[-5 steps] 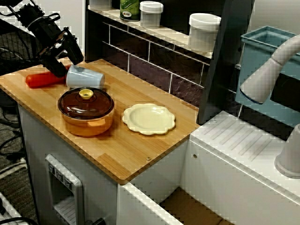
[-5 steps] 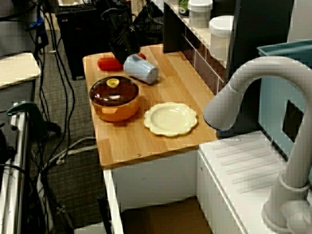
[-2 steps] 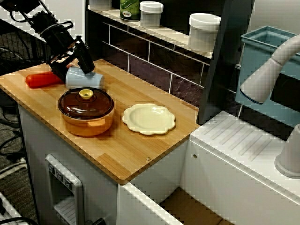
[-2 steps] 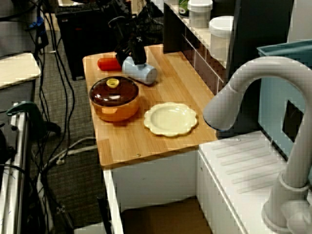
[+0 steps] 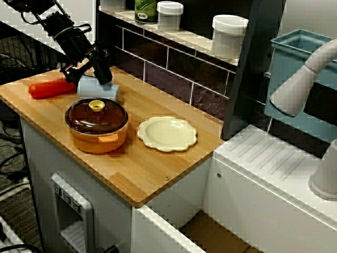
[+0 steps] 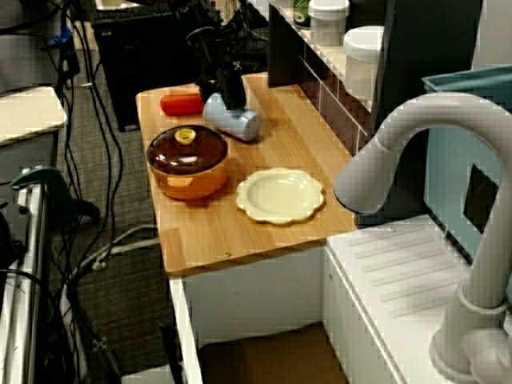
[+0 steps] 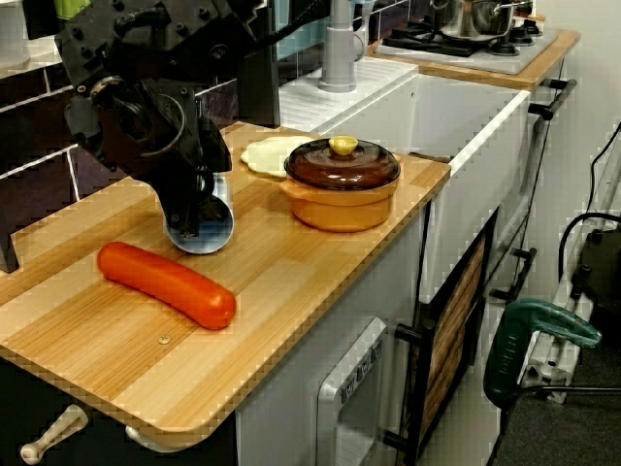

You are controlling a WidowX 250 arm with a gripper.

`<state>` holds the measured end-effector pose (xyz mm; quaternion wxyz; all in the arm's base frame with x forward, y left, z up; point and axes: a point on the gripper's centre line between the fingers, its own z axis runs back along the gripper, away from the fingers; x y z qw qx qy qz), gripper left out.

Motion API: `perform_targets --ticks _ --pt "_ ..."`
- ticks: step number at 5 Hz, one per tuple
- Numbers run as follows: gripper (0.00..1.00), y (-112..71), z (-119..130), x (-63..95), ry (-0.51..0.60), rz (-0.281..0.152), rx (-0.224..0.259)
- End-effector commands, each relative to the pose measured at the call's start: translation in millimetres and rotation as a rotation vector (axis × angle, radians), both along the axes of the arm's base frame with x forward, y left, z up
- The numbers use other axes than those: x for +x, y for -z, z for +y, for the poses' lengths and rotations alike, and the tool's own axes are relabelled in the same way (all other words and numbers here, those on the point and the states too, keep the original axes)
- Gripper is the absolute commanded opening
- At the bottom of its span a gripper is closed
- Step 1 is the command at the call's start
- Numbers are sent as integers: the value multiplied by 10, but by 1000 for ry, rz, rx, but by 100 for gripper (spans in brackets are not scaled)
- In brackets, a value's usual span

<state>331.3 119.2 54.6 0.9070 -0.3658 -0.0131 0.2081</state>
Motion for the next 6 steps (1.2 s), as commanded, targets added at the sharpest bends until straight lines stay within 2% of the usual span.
perform_targets --ticks 1,2,3,5,6 --pt "0 -284 -22 52 10 -51 129" --pt "0 -338 -108 74 47 -50 207" --pt "0 -364 -306 170 110 -2 373" --pt "0 -227 -886 436 296 13 615" --pt "0 -209 -985 426 360 9 657"
